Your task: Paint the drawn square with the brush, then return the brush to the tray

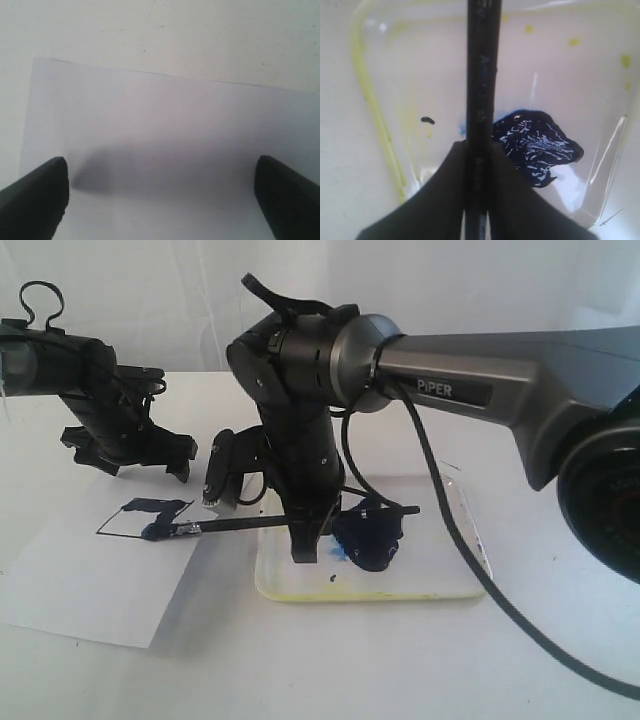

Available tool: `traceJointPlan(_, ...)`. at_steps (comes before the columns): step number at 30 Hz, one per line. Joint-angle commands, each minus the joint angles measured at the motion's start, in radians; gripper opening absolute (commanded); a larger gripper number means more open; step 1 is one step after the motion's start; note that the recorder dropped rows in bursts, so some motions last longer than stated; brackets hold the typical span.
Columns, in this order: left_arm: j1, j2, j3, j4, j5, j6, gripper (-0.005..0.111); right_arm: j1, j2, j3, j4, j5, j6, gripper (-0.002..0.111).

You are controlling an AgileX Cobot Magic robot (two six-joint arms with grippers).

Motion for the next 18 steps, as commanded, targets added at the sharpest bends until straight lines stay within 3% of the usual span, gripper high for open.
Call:
traceJointPlan(1,-0.001,0.047,0.026,0.035,0.104,0.019,0.105,0.000,-0.013,0.004,0.000,0.004,0.018,0.000)
traceJointPlan(18,-0.001,0.047,0.026,0.035,0.103,0.019,0.105,0.000,-0.101,0.004,0.001,0.004,0.028,0.000)
